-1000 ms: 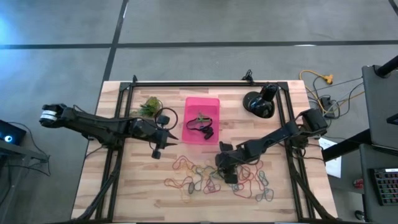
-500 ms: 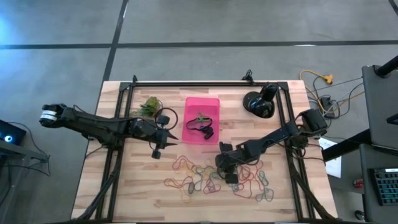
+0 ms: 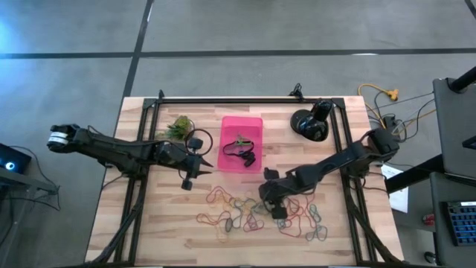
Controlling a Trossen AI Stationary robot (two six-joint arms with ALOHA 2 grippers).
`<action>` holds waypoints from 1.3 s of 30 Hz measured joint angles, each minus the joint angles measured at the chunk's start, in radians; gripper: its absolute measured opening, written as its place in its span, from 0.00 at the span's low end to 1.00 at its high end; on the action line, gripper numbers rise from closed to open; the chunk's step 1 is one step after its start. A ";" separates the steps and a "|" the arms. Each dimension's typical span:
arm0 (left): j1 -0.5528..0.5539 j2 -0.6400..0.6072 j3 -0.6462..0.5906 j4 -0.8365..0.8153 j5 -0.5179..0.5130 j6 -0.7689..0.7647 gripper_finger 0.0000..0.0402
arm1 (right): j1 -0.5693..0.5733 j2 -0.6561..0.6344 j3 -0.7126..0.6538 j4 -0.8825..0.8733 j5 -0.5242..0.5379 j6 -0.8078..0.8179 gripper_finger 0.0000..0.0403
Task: Pick and place rubber bands into bin
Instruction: Put the yellow rubber bands into the pink bin
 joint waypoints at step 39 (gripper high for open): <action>0.000 0.000 -0.001 0.010 0.000 0.000 0.22 | -0.001 -0.029 0.027 -0.218 0.221 0.129 0.17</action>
